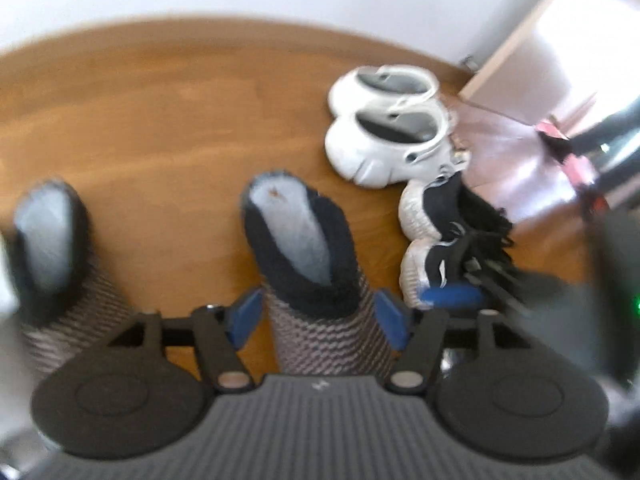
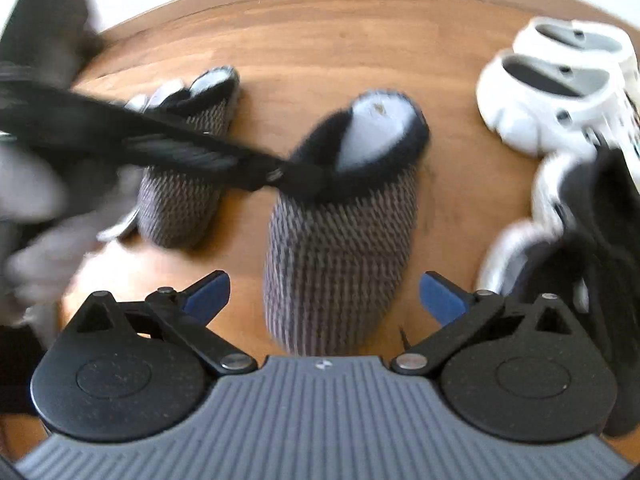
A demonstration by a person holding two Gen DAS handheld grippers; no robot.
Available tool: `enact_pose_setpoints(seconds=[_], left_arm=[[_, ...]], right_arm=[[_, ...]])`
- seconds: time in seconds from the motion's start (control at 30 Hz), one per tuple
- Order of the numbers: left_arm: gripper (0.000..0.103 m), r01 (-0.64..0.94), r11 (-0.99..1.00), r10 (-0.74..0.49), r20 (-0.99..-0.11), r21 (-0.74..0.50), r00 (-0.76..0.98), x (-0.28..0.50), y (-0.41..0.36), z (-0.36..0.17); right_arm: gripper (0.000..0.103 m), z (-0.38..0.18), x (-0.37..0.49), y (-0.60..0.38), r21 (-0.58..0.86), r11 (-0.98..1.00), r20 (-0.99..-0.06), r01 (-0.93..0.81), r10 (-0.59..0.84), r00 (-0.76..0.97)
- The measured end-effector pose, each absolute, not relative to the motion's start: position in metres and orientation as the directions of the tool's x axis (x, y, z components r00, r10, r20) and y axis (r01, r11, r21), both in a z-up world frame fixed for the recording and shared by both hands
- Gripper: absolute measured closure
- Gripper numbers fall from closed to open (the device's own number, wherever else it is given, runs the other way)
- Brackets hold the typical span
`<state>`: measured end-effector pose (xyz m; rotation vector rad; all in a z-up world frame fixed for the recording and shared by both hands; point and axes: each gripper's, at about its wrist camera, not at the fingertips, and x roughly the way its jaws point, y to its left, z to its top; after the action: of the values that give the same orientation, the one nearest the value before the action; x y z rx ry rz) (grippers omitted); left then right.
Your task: Organize scattered shoes
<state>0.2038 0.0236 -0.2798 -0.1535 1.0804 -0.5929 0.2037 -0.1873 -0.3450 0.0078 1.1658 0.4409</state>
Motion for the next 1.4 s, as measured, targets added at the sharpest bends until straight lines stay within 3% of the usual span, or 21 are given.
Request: enact_pose_setpoints(seconds=[0.17,0.23,0.4,0.87,0.97,1.03,1.1,1.27,1.33,1.4], left_arm=[[0.03,0.36,0.857,-0.488,-0.806,-0.369,0.335,0.176,0.091,-0.276],[0.03,0.336,0.869,-0.468,-0.824,-0.364,0.32,0.167,0.105,-0.284],[0.03,0.294,0.882,-0.445,-0.855,-0.368,0.264,0.156,0.113,-0.298],[0.03,0.303,0.838,-0.532,-0.8,-0.453,0.278,0.139,0.128,-0.282],[0.03,0.306,0.84,-0.528,-0.804,-0.448,0.273,0.14,0.126,-0.284],[0.03,0.32,0.84,-0.526,-0.806,-0.439,0.274,0.141,0.12,-0.282],[0.029,0.336,0.832,-0.536,-0.796,-0.442,0.28,0.141,0.115,-0.277],[0.025,0.463,0.772,-0.593,-0.756,-0.436,0.277,0.145,0.071,-0.264],[0.022,0.533,0.73,-0.623,-0.736,-0.427,0.263,0.146,0.047,-0.261],[0.02,0.616,0.667,-0.658,-0.718,-0.419,0.225,0.148,0.007,-0.26]], right_arm=[[0.001,-0.389,0.24,-0.156,0.109,0.961,-0.929,-0.255,0.19,0.318],[0.01,-0.401,0.248,-0.15,0.111,0.95,-0.937,-0.29,0.198,0.289],[0.051,-0.392,0.253,-0.129,0.116,0.894,-0.921,-0.432,0.26,0.292],[0.061,-0.391,0.305,-0.088,0.37,0.796,-0.836,-0.479,0.51,0.202],[0.059,-0.393,0.307,-0.085,0.434,0.771,-0.811,-0.466,0.559,0.171],[0.048,-0.393,0.308,-0.084,0.452,0.765,-0.803,-0.458,0.573,0.163],[0.022,-0.38,0.307,-0.089,0.467,0.776,-0.801,-0.425,0.574,0.169],[0.011,-0.292,0.273,-0.162,0.451,0.793,-0.801,-0.409,0.562,0.206],[0.0,-0.263,0.253,-0.205,0.41,0.81,-0.807,-0.418,0.536,0.247],[0.001,-0.232,0.224,-0.267,0.343,0.844,-0.814,-0.413,0.486,0.316]])
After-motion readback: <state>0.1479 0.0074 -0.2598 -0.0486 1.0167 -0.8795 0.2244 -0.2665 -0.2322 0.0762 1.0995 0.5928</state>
